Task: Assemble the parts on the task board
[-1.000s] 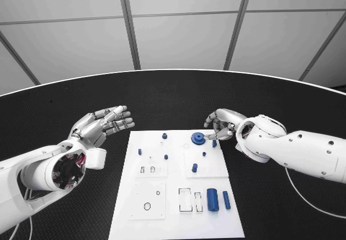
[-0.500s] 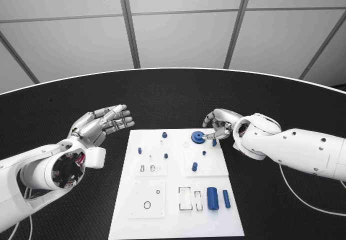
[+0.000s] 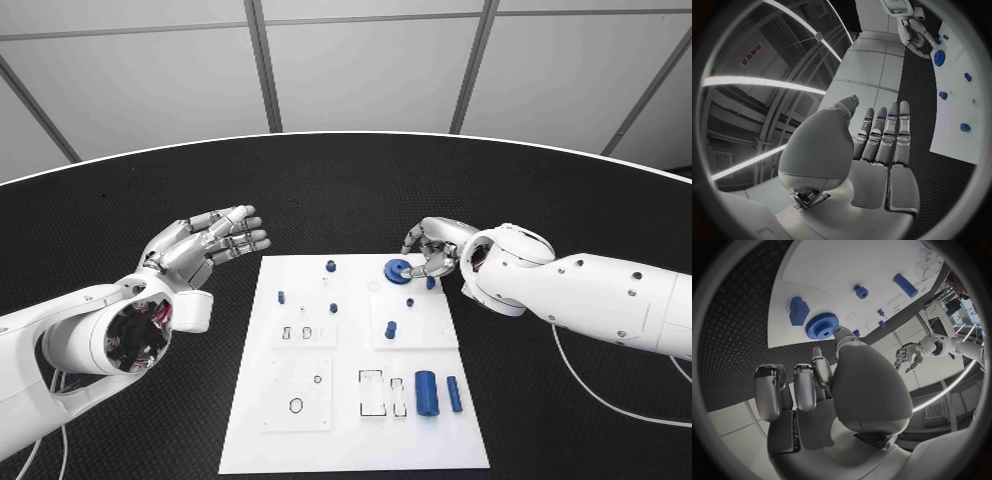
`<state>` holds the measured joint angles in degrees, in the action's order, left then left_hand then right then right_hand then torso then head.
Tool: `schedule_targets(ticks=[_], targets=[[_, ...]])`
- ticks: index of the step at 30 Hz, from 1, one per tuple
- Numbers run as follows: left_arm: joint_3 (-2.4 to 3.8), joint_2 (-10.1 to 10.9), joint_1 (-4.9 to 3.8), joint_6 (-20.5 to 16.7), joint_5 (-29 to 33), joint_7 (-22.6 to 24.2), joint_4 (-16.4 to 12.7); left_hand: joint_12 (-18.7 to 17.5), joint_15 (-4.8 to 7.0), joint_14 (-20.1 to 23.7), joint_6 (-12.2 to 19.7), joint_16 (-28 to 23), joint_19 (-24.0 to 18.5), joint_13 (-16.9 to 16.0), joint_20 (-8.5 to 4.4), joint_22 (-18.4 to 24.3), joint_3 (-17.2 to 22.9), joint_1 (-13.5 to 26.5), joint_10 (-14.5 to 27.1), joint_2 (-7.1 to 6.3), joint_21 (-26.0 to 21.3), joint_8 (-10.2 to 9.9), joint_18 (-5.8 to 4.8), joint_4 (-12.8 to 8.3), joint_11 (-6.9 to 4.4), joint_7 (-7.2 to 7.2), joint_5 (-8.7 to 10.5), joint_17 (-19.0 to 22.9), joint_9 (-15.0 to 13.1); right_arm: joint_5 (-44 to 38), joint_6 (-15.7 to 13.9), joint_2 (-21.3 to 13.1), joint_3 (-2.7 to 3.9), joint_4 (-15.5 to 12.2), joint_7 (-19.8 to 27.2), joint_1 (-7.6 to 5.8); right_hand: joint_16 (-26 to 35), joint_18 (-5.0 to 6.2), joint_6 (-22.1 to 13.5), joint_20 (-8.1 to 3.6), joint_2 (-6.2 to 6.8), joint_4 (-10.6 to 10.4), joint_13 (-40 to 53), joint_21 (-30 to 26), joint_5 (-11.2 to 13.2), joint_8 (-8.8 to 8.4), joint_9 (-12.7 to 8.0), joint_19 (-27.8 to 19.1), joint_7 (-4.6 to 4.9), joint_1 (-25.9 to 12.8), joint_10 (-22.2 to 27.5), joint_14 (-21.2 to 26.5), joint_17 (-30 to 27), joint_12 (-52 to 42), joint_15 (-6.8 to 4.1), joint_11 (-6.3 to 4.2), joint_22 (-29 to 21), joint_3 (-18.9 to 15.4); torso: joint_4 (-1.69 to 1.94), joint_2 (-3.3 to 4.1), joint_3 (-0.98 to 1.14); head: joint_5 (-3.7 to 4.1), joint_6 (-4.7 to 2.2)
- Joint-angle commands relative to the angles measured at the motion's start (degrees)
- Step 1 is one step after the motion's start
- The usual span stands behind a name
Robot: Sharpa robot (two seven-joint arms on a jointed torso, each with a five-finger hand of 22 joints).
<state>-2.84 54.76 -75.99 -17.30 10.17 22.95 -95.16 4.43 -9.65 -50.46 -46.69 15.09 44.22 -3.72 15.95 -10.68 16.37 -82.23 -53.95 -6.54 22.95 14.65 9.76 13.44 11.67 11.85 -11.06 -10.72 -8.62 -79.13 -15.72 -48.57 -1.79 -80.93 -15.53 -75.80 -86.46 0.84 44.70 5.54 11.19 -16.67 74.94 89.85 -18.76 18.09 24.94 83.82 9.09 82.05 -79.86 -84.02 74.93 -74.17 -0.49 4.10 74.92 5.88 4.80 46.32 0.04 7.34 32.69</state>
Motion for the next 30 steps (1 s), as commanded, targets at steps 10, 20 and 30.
schedule_targets(ticks=[10,20,30], targets=[[0.01,0.11,0.00,0.01,0.00,0.00,-0.19,-0.30,-0.04,0.30,0.08,-0.11,0.18,0.03,0.00,-0.09,0.31,0.11,0.14,-0.60,0.20,-0.22,0.59,0.14,0.26,2.82,0.35,-0.05,0.07,0.00,0.51,1.28,-0.13,0.97,-0.07,0.01,-0.54,-0.84,-0.24,0.45,-0.47,0.11,3.62,0.15,-0.39,0.54,-0.07,6.18,0.04,0.81,-1.06,-4.63,7.92,-1.42,0.40,0.05,15.08,0.06,-0.01,0.02,0.09,-0.12,0.32],[0.01,0.24,0.00,0.00,0.00,-0.03,-0.31,-0.30,-0.04,0.30,0.08,-0.11,0.18,0.03,0.00,-0.09,0.31,0.11,0.14,-0.60,0.20,-0.22,0.59,0.14,0.26,2.82,0.35,-0.05,0.07,0.01,1.72,1.99,-0.42,1.62,-0.08,0.04,-0.64,-0.84,0.34,0.46,-0.80,0.17,4.56,0.15,-0.47,0.88,-0.12,6.18,-0.02,1.23,-1.58,-4.64,8.06,-2.61,0.39,0.01,15.08,0.68,0.00,-0.02,0.10,-0.23,0.87],[0.01,0.39,0.00,-0.03,0.00,-0.05,-0.39,-0.36,-0.03,0.28,0.08,-0.15,0.15,0.02,-0.01,-0.11,0.42,0.10,0.14,-0.65,0.28,-0.24,0.59,0.06,0.25,2.82,0.36,-0.09,0.08,0.01,2.58,2.35,-0.56,2.06,-0.22,0.08,-0.75,-0.84,1.20,0.41,-1.11,0.23,5.54,0.15,-0.79,1.22,-0.23,6.18,-0.12,1.70,-2.21,-4.66,8.21,-3.86,0.32,-0.08,15.08,1.67,-0.06,-0.02,0.13,-0.50,1.06]])
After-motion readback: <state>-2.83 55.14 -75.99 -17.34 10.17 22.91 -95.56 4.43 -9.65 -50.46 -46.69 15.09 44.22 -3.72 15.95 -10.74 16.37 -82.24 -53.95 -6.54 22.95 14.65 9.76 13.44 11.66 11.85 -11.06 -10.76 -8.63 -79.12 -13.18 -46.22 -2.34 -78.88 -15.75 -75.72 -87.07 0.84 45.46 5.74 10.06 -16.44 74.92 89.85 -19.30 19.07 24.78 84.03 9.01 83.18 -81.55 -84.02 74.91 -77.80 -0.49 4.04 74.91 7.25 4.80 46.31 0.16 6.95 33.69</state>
